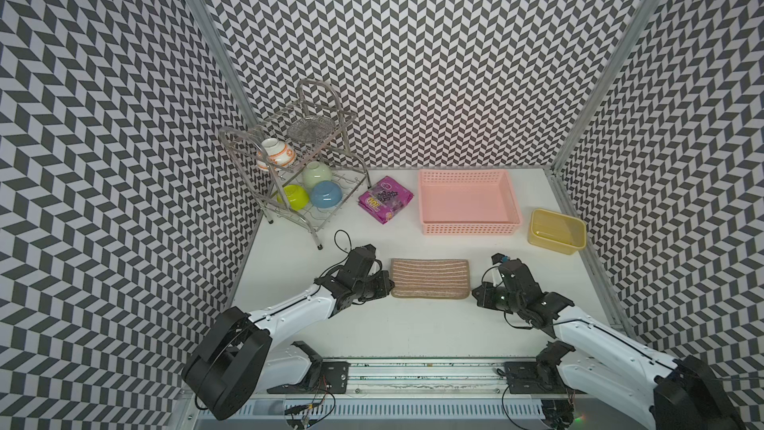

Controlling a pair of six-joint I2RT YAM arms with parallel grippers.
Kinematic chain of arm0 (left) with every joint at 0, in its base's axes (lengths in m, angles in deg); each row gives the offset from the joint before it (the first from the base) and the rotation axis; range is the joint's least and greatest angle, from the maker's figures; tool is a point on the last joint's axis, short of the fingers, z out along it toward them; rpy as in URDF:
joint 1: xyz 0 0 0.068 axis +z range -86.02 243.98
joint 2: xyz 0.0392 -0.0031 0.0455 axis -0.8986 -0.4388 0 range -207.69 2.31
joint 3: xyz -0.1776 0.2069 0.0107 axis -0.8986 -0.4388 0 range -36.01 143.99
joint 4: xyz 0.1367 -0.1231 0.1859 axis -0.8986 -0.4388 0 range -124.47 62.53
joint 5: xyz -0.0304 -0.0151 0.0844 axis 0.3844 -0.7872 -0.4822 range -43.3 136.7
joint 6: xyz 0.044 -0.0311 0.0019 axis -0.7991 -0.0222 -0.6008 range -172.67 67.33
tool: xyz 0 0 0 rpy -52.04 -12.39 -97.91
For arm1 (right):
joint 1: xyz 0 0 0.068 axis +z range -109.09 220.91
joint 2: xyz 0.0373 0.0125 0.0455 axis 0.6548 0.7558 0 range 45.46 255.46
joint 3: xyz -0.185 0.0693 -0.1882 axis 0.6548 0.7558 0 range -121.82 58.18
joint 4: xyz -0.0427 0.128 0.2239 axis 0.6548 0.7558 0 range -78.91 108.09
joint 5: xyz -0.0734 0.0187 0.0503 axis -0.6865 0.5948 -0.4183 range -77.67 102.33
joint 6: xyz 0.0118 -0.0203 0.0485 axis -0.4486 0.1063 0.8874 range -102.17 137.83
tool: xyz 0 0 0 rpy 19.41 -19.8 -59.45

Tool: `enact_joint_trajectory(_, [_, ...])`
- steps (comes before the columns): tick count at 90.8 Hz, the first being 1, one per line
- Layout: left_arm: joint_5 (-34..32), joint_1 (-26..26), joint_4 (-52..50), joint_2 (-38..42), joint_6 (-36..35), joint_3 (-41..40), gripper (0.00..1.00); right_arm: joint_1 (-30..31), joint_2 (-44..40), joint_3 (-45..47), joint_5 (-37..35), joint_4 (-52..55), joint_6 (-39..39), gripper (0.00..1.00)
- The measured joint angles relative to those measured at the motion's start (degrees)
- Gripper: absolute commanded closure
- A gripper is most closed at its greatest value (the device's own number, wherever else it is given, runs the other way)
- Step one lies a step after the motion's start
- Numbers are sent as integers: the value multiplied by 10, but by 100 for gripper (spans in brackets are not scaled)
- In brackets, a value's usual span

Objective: Fold the square dishcloth
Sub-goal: Smooth out the cleaning item at the center of the board.

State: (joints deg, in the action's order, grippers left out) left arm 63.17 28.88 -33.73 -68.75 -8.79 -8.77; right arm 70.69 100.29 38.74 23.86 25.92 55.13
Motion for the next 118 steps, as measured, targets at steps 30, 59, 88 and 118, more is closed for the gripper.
enact_joint_trajectory(30, [11, -17, 22, -25, 21, -26, 100, 0, 9, 0, 0, -3, 0, 100])
enact_joint_trajectory(59, [14, -39, 34, -29, 32, -33, 100, 0, 23, 12, -2, -15, 0, 100])
enact_joint_trajectory(88, [12, -39, 60, -48, 34, -43, 92, 0, 36, 18, -9, -16, 0, 93])
enact_joint_trajectory(118, [-18, -43, 45, -37, 23, -33, 70, 0, 28, 18, -21, -12, 2, 70])
